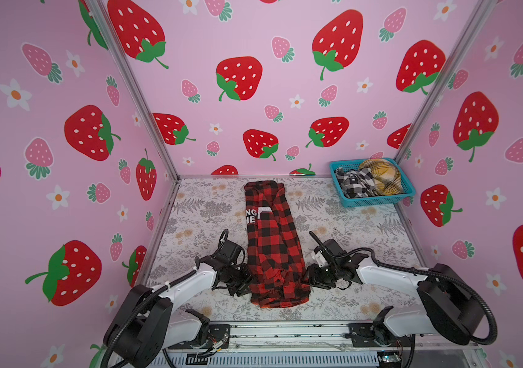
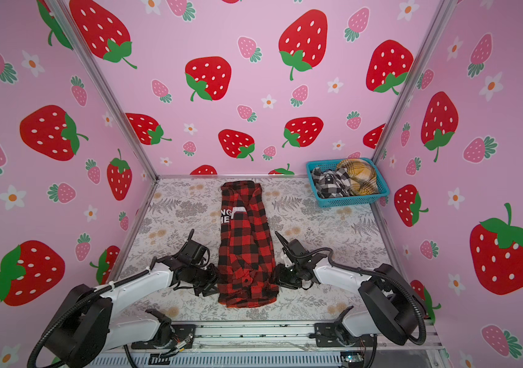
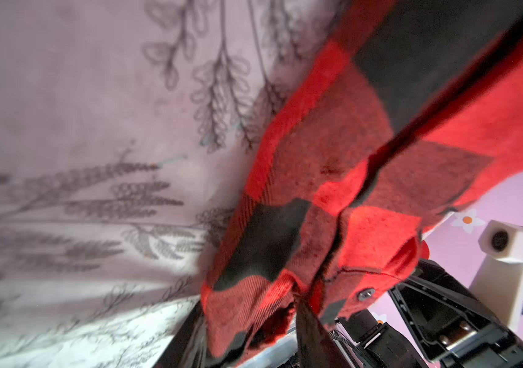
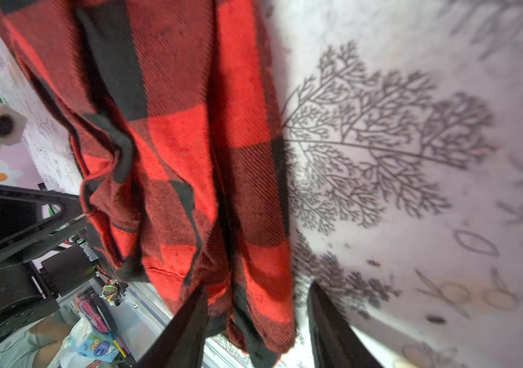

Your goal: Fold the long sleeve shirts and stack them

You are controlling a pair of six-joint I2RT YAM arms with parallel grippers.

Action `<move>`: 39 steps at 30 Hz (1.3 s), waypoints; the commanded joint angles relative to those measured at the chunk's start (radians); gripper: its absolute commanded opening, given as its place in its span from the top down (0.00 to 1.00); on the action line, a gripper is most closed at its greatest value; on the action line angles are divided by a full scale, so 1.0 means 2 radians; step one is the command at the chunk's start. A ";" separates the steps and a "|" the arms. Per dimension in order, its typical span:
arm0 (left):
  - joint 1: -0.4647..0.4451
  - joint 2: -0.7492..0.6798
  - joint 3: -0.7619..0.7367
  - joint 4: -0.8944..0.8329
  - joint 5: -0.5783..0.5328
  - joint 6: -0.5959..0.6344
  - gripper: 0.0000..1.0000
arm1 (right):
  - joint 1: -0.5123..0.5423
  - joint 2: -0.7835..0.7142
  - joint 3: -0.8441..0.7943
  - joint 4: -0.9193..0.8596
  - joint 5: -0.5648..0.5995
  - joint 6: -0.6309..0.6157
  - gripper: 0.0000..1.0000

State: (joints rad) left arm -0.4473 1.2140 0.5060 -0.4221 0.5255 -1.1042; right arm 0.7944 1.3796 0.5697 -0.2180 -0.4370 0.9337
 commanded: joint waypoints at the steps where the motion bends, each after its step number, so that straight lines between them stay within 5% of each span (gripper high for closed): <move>1: -0.004 -0.027 0.036 -0.053 -0.028 -0.008 0.53 | -0.003 -0.005 0.003 -0.034 0.024 -0.006 0.48; 9: -0.064 0.022 0.051 -0.004 -0.037 -0.045 0.54 | -0.003 -0.006 -0.002 -0.036 0.035 -0.005 0.56; 22: -0.088 0.087 0.077 0.046 -0.033 -0.053 0.57 | -0.002 -0.014 -0.020 -0.021 0.034 0.003 0.62; 29: -0.095 0.089 0.085 0.048 -0.030 -0.055 0.69 | -0.002 -0.018 -0.024 -0.018 0.034 0.005 0.64; 34: -0.096 0.095 0.078 0.053 -0.026 -0.056 0.99 | -0.002 -0.017 -0.026 -0.014 0.035 0.006 0.65; 39: -0.097 0.082 0.080 0.018 -0.019 -0.040 1.00 | -0.002 -0.022 -0.026 -0.017 0.040 0.010 0.67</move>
State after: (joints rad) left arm -0.6365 1.3960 0.6449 -0.3222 0.4709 -1.1980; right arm 0.7918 1.3521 0.5392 -0.2260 -0.3901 0.9272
